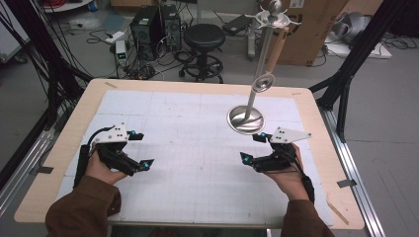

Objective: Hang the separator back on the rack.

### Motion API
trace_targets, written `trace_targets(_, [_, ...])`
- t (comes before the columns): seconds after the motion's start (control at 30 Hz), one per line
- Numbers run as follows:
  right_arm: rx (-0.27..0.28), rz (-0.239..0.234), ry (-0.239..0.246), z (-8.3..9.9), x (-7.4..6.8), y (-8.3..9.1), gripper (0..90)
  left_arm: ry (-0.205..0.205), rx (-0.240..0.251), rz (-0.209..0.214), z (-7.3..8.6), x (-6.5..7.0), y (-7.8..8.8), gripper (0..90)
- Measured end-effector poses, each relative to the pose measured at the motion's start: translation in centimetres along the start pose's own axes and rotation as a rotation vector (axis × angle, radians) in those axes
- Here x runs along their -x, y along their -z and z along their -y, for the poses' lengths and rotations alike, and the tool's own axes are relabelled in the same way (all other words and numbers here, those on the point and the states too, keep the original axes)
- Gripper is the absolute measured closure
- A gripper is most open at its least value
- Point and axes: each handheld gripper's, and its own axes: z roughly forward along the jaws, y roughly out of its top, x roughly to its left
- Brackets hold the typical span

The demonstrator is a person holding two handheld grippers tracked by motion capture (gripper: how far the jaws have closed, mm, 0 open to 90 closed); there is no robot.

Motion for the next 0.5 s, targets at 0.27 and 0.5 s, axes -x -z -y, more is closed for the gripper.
trace_targets(0.27, [-0.025,-0.013,-0.002,0.5,0.1,-1.0,14.8,-0.011,-0.009,0.006,0.2,0.4,0.2,1.6])
trace_targets(0.5, [-0.036,-0.007,0.005,0.5,-0.1,-1.3,14.8,-0.004,-0.010,0.005,0.5,0.3,0.2,1.6])
